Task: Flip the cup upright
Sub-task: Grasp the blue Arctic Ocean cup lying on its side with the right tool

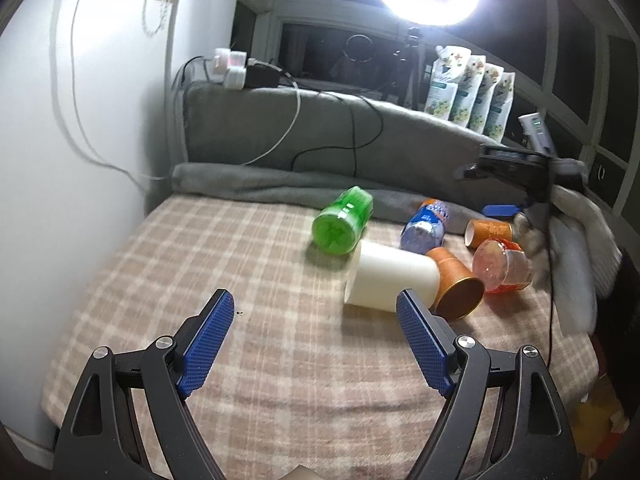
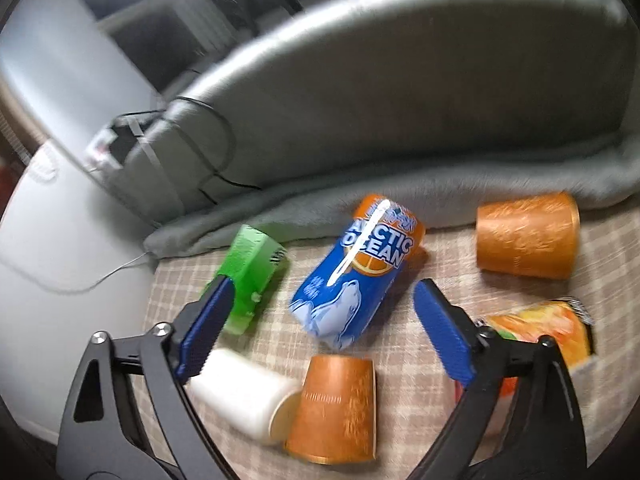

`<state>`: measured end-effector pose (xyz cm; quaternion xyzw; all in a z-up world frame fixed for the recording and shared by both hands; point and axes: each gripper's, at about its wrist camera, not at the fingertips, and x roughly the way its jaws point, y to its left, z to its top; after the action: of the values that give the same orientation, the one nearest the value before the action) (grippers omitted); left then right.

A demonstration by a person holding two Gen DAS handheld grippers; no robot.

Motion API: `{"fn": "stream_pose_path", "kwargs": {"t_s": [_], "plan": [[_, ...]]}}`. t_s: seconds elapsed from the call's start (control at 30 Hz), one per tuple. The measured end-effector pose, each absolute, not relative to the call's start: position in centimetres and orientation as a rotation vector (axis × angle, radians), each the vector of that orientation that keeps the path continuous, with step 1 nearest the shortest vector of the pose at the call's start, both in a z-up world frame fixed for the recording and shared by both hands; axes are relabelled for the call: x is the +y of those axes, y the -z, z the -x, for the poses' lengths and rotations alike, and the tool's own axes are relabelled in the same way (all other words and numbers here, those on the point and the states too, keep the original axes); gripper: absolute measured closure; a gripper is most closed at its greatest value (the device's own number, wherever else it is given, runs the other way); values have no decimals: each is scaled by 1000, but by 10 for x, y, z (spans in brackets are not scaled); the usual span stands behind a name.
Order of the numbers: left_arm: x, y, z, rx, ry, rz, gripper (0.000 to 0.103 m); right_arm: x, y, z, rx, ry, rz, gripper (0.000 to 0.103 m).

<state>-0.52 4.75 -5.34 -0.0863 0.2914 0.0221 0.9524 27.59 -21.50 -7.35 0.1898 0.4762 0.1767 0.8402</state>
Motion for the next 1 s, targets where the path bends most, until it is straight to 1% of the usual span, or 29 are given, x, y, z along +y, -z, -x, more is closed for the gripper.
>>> {"fn": "stream_pose_path", "kwargs": {"t_s": [0.17,0.33,0.4,0.63,0.7,0.73,1.0], "plan": [[58,57,9,596,-77,193,19,-209,100,-307,1106,-327,-436,19],[66,60,9,602,-99,209,19,-203,113,-321,1161,-321,-448,22],[67,62,8,605,-103,212,19,-200,118,-326,1184,-317,-451,26],[68,64,7,610,-103,213,19,-191,127,-337,1211,-297,-462,27],[70,64,7,611,-106,216,19,-191,129,-337,1218,-297,-471,31],[70,64,8,610,-107,218,19,-193,130,-337,1221,-299,-479,31],[69,65,7,612,-111,217,19,-203,142,-341,1264,-313,-633,31]]}}
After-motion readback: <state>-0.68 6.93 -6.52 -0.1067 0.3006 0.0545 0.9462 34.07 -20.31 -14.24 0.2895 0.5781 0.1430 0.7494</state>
